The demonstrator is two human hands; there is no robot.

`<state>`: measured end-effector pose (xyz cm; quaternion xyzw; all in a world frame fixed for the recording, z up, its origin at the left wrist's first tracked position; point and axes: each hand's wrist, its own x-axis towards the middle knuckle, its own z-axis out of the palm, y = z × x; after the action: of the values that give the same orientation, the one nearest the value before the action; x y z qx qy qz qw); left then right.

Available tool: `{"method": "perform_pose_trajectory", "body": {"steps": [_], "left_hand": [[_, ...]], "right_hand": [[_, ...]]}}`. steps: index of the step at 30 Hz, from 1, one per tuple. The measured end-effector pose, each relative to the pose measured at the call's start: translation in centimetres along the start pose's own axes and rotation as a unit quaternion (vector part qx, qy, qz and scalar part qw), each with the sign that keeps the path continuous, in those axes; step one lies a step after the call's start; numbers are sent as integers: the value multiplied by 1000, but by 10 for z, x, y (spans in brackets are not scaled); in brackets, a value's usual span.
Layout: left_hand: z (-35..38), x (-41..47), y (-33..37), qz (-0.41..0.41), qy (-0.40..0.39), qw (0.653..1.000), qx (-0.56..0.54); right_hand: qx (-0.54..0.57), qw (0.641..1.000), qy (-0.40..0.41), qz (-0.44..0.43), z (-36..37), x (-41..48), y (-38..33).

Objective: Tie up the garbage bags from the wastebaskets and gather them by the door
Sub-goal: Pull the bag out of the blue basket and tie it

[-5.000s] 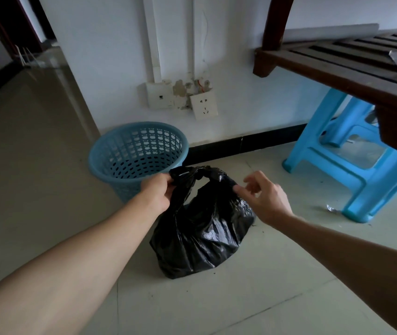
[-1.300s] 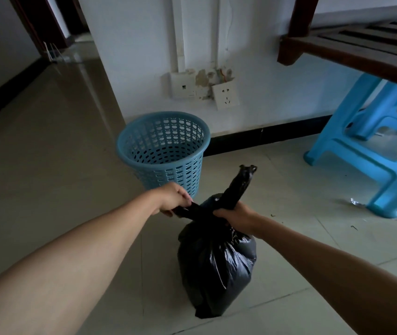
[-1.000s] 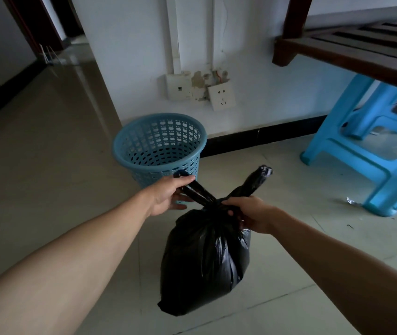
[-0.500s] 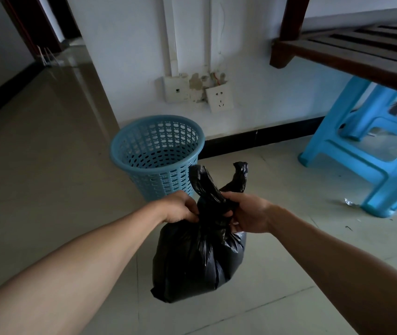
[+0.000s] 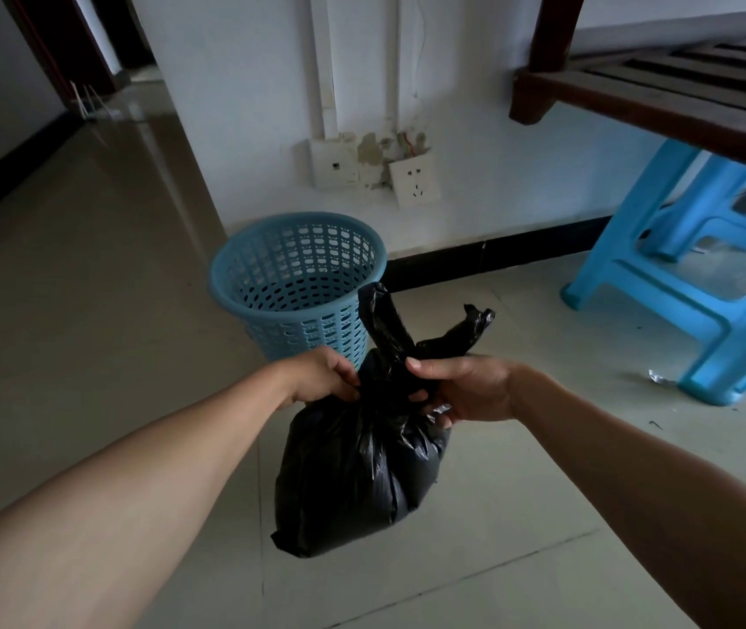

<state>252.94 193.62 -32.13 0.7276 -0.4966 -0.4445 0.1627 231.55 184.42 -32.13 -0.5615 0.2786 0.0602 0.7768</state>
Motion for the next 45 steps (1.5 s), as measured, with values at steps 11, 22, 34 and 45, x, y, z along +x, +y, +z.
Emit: {"method": "perform_pose_trajectory", "body": {"steps": [11, 22, 34, 45], "left_hand": [[-7, -3, 3, -10, 11, 1000, -13], [-12, -3, 4, -5, 18, 1000, -4], [-20, -4, -1, 3, -5, 999, -38], [-15, -6, 15, 21, -20, 999, -43]], "right_hand": [[92, 995, 32, 23, 1, 2, -3], [-143, 950, 268, -78, 6, 13, 0], [102, 983, 116, -98, -2, 5, -10], [-271, 823, 461, -191, 6, 19, -4]]}}
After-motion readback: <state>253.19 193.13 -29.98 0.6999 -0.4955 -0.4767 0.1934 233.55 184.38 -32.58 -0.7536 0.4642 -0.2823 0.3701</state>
